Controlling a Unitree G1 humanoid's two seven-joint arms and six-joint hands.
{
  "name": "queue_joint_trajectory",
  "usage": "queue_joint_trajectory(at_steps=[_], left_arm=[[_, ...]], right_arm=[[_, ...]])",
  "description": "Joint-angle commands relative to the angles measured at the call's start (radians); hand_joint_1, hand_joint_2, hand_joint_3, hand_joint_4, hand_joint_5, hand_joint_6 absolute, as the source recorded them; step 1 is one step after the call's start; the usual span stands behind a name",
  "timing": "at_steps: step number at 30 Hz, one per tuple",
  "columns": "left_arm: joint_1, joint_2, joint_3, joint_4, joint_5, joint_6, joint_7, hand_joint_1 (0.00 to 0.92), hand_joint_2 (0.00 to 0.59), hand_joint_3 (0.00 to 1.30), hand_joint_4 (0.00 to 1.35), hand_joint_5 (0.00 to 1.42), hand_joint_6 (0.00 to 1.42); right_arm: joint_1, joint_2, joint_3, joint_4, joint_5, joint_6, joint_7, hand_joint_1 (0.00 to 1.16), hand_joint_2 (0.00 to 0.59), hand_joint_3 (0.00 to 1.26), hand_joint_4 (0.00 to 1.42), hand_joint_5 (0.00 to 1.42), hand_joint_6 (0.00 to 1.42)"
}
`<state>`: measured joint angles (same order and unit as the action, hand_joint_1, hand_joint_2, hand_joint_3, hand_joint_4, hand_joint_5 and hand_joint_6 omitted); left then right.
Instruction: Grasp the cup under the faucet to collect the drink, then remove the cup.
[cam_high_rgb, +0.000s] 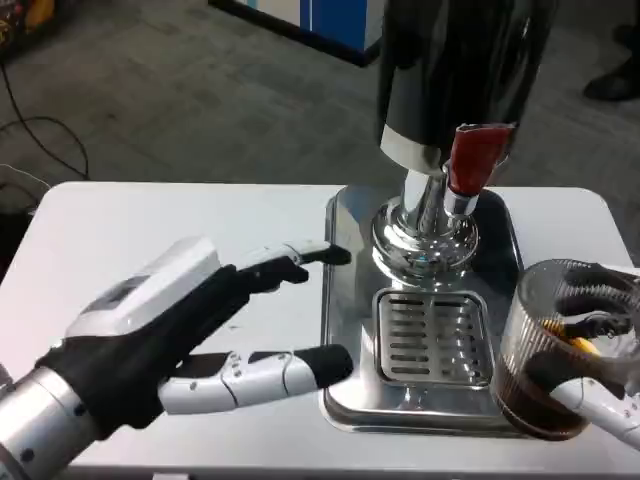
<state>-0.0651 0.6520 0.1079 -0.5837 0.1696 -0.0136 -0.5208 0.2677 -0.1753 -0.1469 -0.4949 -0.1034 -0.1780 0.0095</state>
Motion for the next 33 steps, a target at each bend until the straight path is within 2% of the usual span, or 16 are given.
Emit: queue_joint_trajectory(at_steps=[1,11,17,25,30,33], left_arm=[[0.031,0.028,0.002,-0.065,0.027,0.01,-0.023,0.0,0.057,0.18,0.08,0.16,0.22],[0.133,0.033,0.032,-0.208,0.092,0.011,-0.025,0.0,0.055,0.15,0.05,0.12,0.2],[0.178,0.021,0.044,-0.293,0.125,0.022,-0.03,0.0,0.051,0.13,0.0,0.08,0.19],[0.236,0.008,0.066,-0.39,0.173,0.053,-0.034,0.0,0.049,0.09,0.0,0.05,0.18],[0.29,-0.008,0.082,-0.453,0.216,0.079,-0.043,0.0,0.047,0.06,0.0,0.03,0.12],[0.32,-0.018,0.104,-0.463,0.232,0.057,-0.05,0.0,0.056,0.05,0.0,0.01,0.11]], right_arm=[[0.025,-0.01,-0.026,-0.061,0.04,-0.045,0.03,0.84,0.174,1.0,1.19,1.42,1.42],[0.059,-0.019,-0.046,-0.1,0.062,-0.061,0.088,0.83,0.174,1.0,1.19,1.42,1.42],[0.071,-0.024,-0.052,-0.116,0.082,-0.065,0.114,0.83,0.174,1.01,1.21,1.42,1.42],[0.08,-0.029,-0.04,-0.133,0.085,-0.069,0.145,0.83,0.174,1.01,1.21,1.42,1.42],[0.072,-0.03,-0.017,-0.137,0.072,-0.073,0.162,0.83,0.18,1.01,1.21,1.42,1.42],[0.063,-0.03,-0.005,-0.136,0.067,-0.069,0.169,0.83,0.183,1.02,1.22,1.42,1.42]])
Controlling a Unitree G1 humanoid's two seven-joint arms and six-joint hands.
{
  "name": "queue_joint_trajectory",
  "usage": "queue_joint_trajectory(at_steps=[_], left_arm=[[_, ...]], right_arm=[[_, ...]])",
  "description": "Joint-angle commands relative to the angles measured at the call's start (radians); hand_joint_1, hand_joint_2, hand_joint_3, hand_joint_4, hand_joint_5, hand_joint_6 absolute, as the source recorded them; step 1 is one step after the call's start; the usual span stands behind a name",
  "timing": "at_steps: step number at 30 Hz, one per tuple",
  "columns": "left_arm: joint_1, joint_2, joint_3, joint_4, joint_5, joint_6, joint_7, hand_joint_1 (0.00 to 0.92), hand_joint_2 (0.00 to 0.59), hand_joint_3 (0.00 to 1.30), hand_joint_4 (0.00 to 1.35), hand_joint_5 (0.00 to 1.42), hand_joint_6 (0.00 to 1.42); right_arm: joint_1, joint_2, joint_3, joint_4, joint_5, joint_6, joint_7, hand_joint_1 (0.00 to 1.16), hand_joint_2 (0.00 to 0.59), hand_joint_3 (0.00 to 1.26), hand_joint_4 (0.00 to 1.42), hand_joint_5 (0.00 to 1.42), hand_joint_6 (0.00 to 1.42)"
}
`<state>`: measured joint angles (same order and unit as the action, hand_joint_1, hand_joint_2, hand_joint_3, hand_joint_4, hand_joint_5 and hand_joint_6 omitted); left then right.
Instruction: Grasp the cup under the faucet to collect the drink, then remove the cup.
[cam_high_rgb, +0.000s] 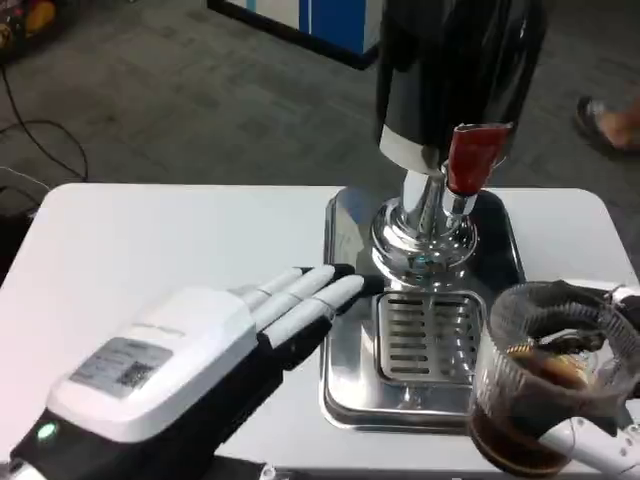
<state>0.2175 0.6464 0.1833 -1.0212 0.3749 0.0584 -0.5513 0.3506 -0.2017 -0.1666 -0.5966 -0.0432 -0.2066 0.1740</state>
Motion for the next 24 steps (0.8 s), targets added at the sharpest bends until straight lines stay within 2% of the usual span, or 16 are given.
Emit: queue_joint_trajectory(at_steps=[1,7,24], left_arm=[[0.047,-0.017,0.036,-0.026,0.032,-0.026,-0.022,0.0,0.057,0.04,0.0,0.0,0.1],[0.098,-0.056,0.072,-0.026,0.059,-0.088,-0.05,0.0,0.058,0.01,0.0,0.0,0.09],[0.176,-0.229,0.154,-0.026,0.115,-0.256,-0.145,0.0,0.05,0.0,0.0,0.0,0.06]], right_arm=[[-0.025,-0.005,0.02,-0.034,0.003,-0.041,0.006,0.83,0.183,1.02,1.22,1.42,1.42],[-0.045,-0.012,0.041,-0.03,-0.016,-0.047,0.016,0.82,0.183,1.02,1.22,1.42,1.42],[-0.067,-0.049,0.069,-0.014,-0.033,-0.087,0.044,0.83,0.184,1.03,1.24,1.42,1.42]])
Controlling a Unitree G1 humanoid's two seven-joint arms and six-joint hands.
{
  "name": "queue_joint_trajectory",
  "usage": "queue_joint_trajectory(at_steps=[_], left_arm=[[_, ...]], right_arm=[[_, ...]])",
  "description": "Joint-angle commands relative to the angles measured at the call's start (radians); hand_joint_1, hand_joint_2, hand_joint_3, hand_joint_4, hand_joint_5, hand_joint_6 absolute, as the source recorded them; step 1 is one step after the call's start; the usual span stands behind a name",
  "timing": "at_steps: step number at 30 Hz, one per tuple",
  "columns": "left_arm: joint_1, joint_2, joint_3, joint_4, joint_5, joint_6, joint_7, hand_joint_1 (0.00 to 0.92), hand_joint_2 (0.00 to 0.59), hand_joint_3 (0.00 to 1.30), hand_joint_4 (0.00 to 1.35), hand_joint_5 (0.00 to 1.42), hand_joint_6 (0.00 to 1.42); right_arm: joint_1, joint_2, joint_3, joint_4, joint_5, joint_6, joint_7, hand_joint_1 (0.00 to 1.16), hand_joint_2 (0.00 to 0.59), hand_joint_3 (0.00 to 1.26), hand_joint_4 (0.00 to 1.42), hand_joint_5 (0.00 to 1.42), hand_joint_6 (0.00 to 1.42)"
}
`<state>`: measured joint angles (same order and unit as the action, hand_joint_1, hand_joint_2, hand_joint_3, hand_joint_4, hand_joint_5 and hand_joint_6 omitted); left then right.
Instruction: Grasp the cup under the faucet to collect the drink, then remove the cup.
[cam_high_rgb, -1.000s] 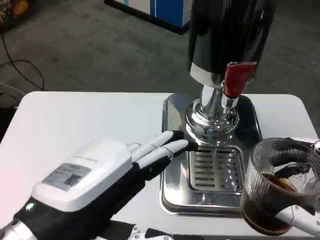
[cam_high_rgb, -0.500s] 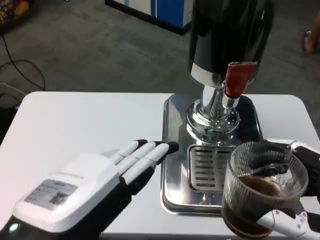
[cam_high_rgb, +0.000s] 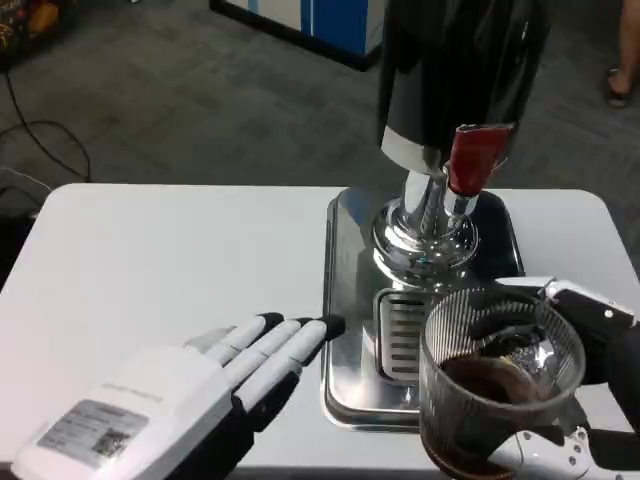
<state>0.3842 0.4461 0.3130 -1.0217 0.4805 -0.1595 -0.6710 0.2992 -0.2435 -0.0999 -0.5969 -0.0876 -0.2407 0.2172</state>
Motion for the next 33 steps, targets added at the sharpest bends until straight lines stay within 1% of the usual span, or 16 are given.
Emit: queue_joint_trajectory(at_steps=[1,5,8,20,27,33], left_arm=[[0.01,-0.036,0.028,-0.025,0.01,-0.044,-0.03,0.0,0.052,0.0,0.0,0.0,0.06],[0.011,-0.068,0.044,-0.025,0.014,-0.064,-0.048,0.0,0.057,0.0,0.0,0.0,0.06],[0.01,-0.09,0.059,-0.025,0.018,-0.079,-0.059,0.0,0.076,0.0,0.0,0.0,0.06],[0.057,-0.166,0.109,-0.025,0.015,-0.129,-0.086,0.0,0.095,0.0,0.0,0.0,0.06],[0.096,-0.186,0.165,-0.025,-0.007,-0.148,-0.079,0.0,0.102,0.0,0.0,0.0,0.06],[0.111,-0.189,0.192,-0.025,-0.022,-0.153,-0.078,0.0,0.105,0.0,0.0,0.0,0.06]], right_arm=[[-0.016,-0.008,0.003,-0.013,0.011,-0.053,0.002,0.83,0.184,1.03,1.24,1.42,1.42],[-0.021,-0.011,0.009,-0.013,0.009,-0.05,0.006,0.83,0.184,1.03,1.24,1.42,1.42],[-0.025,-0.012,0.015,-0.013,0.008,-0.047,0.009,0.83,0.184,1.03,1.24,1.42,1.42],[-0.075,-0.014,0.074,-0.003,-0.016,-0.018,0.027,0.81,0.188,1.05,1.24,1.42,1.42],[-0.114,-0.007,0.114,0.013,-0.035,-0.006,0.028,0.8,0.189,1.05,1.24,1.42,1.42],[-0.135,-0.002,0.135,0.025,-0.046,0.0,0.024,0.8,0.189,1.05,1.25,1.42,1.42]])
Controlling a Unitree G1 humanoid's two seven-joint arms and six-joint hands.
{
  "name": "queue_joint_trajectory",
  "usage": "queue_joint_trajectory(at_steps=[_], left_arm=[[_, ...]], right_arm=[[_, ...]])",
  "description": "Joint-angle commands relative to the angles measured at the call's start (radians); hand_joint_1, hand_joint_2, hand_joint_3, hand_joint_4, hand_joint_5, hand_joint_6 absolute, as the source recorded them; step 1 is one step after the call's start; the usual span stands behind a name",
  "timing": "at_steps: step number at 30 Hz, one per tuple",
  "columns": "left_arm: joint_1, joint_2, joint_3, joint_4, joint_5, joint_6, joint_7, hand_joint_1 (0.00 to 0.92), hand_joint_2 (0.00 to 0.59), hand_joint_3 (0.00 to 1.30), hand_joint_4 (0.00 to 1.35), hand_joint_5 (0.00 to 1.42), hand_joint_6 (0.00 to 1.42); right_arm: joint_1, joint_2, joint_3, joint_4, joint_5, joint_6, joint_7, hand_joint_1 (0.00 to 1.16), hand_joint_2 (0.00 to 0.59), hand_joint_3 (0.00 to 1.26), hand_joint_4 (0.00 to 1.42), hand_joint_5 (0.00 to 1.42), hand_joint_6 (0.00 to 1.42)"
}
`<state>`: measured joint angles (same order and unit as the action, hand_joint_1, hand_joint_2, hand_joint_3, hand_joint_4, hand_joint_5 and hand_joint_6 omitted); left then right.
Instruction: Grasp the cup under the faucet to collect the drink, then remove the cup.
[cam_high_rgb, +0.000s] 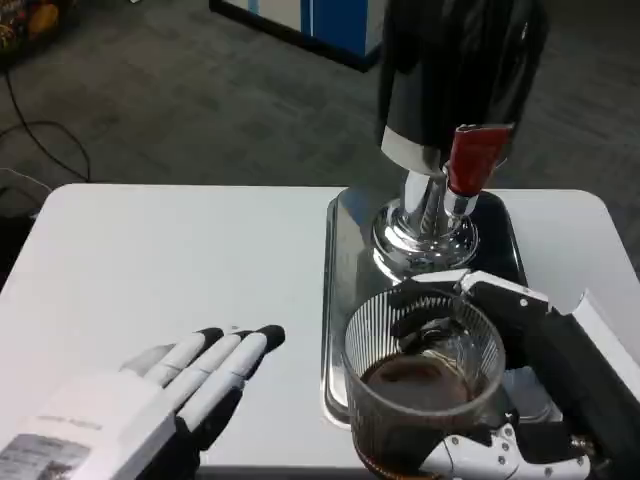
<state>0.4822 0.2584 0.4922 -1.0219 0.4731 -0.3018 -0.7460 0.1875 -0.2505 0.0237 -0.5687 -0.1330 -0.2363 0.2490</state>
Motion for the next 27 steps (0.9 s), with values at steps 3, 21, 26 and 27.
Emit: queue_joint_trajectory(at_steps=[3,21,26,27], left_arm=[[0.01,0.005,0.016,-0.025,-0.018,-0.009,-0.004,0.0,0.107,0.0,0.0,0.0,0.06],[-0.078,0.123,0.015,-0.025,-0.017,0.106,-0.007,0.0,0.124,0.0,0.0,0.0,0.06],[-0.091,0.151,0.007,-0.025,-0.013,0.134,-0.002,0.0,0.125,0.0,0.0,0.0,0.06],[-0.092,0.157,0.005,-0.025,-0.013,0.135,-0.002,0.0,0.126,0.0,0.0,0.0,0.06]], right_arm=[[-0.03,0.006,0.016,0.0,-0.004,-0.003,-0.01,0.8,0.192,1.05,1.25,1.42,1.42],[-0.028,0.007,0.015,0.004,-0.016,0.004,-0.012,0.8,0.197,1.06,1.25,1.42,1.42],[-0.03,0.007,0.015,0.005,-0.016,0.005,-0.012,0.8,0.197,1.06,1.26,1.42,1.42],[-0.029,0.007,0.015,0.005,-0.017,0.006,-0.012,0.8,0.197,1.06,1.27,1.42,1.42]])
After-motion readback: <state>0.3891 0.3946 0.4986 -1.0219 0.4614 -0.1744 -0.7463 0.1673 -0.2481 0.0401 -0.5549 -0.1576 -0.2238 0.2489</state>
